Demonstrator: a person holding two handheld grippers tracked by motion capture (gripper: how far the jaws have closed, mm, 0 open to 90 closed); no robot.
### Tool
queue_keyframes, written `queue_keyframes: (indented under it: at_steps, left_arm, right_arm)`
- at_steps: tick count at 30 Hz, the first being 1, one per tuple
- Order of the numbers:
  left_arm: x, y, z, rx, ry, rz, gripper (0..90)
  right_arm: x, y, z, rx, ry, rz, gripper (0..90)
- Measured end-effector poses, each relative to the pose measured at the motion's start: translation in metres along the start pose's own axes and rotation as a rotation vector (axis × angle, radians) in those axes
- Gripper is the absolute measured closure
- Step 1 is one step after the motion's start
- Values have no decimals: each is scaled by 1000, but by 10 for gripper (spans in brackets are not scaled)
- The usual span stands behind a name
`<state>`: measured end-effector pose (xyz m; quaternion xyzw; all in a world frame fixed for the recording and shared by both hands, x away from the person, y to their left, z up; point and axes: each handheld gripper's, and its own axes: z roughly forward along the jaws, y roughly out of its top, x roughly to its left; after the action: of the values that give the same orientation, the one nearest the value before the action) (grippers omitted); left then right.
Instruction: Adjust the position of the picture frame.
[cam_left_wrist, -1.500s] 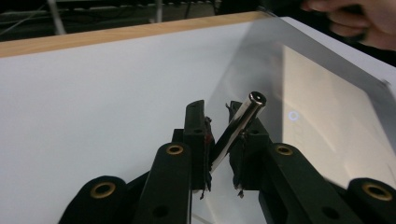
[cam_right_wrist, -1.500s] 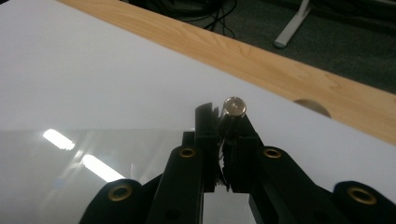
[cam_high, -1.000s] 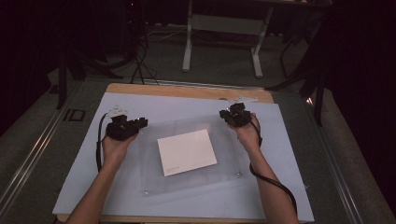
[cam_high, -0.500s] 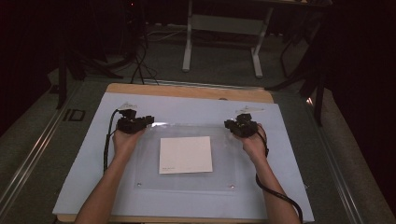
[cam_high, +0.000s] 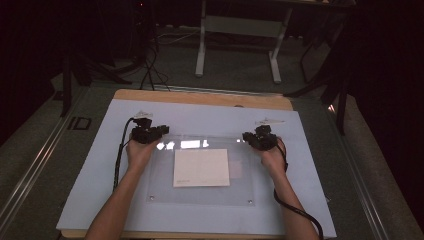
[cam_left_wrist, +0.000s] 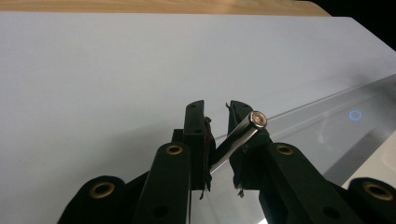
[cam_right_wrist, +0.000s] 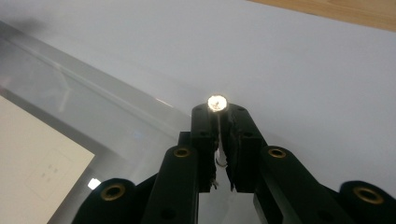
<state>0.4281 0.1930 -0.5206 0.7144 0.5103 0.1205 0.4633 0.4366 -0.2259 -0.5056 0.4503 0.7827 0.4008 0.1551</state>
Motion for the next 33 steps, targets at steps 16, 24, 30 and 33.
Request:
queue_keyframes:
  at_steps: [16, 24, 30, 33]
  left_arm:
    - [-1, -9, 14, 31, 41, -19, 791]
    - [1, -9, 14, 26, 23, -20, 786]
    - [2, -10, 14, 21, 10, -11, 785]
    - [1, -10, 15, 22, 11, -7, 785]
  right_arm:
    - [-10, -12, 18, 15, -7, 24, 836]
    - [-9, -14, 18, 7, -18, 21, 837]
    - [-8, -15, 17, -2, -24, 24, 838]
    - [-7, -16, 16, -4, -31, 19, 840]
